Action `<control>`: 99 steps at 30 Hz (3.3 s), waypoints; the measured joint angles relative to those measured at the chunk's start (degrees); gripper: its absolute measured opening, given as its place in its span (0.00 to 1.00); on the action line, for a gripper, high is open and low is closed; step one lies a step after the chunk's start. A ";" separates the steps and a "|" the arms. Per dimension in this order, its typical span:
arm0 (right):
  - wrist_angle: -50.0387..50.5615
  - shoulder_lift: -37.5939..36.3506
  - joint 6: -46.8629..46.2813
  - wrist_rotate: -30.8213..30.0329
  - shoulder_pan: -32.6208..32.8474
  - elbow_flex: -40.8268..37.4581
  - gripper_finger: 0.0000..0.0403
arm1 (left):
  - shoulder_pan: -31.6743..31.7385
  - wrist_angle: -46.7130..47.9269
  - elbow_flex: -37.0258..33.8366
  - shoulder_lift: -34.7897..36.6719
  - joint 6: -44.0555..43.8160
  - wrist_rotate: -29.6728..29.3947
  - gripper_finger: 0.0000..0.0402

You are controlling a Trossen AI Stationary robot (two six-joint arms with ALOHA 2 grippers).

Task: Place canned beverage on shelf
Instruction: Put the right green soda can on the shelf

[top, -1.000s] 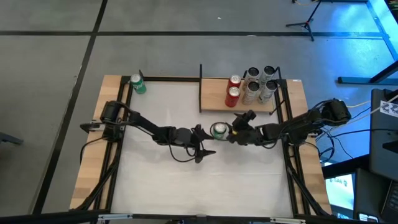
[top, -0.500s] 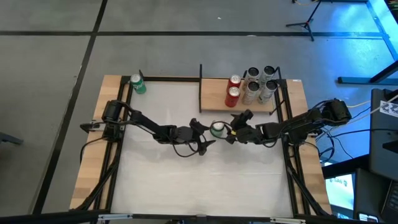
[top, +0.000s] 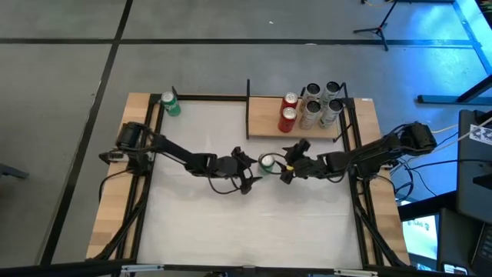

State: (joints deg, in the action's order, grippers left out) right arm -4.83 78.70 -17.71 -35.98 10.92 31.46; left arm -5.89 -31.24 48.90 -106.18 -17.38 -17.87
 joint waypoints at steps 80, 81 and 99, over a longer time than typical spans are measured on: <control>2.45 -19.45 14.55 -5.01 6.70 6.05 0.71 | 9.25 54.12 38.03 -7.42 19.06 17.38 0.69; 1.94 -19.45 15.22 -5.20 6.71 6.05 0.71 | 9.22 55.36 39.49 -7.42 19.62 17.24 0.69; 3.37 -19.45 17.72 -4.52 6.75 6.05 0.71 | 20.22 79.33 66.77 -7.22 31.10 15.71 0.71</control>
State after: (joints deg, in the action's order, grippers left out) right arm -1.46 59.24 0.01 -40.50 17.67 37.52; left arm 14.33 48.10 115.68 -113.40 13.73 -2.16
